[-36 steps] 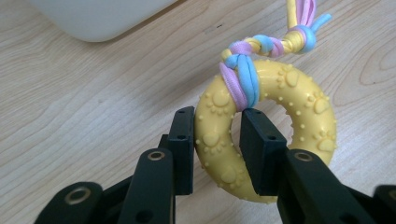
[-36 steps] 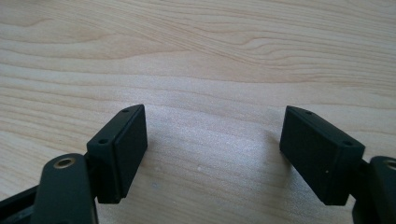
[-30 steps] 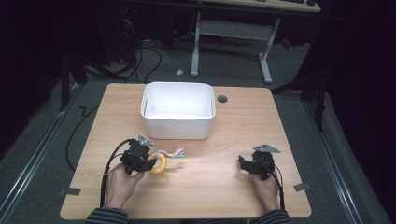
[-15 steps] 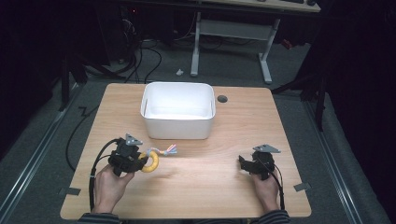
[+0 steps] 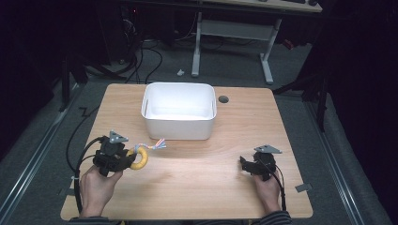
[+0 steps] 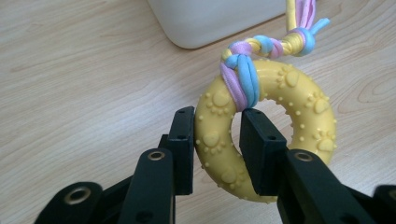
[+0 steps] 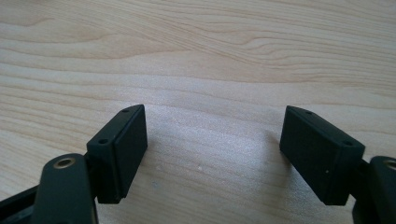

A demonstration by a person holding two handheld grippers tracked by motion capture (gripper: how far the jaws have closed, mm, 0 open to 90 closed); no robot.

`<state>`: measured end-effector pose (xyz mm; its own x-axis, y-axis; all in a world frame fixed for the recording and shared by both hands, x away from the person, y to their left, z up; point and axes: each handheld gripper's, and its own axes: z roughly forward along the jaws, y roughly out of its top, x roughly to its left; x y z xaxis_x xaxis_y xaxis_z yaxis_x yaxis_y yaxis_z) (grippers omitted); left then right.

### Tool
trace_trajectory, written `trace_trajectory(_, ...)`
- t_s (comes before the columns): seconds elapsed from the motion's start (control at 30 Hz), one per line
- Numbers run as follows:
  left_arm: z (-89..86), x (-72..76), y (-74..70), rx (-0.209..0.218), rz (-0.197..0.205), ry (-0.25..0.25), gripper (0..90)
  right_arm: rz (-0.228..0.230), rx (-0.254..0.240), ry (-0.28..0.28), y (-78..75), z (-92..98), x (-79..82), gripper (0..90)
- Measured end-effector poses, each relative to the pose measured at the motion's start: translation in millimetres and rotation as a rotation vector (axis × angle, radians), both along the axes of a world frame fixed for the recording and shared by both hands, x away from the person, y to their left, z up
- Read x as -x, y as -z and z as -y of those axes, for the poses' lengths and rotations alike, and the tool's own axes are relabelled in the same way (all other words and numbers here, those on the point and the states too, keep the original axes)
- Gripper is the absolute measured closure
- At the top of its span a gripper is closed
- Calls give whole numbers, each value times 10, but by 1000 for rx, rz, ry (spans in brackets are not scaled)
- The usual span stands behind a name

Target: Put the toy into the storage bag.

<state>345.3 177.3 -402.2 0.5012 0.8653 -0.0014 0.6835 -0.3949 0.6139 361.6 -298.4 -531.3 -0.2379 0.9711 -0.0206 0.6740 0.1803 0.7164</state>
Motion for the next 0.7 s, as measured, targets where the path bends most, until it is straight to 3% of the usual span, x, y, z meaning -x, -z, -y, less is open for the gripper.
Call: trace_trajectory(0.7, 6, -157, -372, 20, 47, 32, 665, 0, 0, -2, 0, -1, 0, 232)
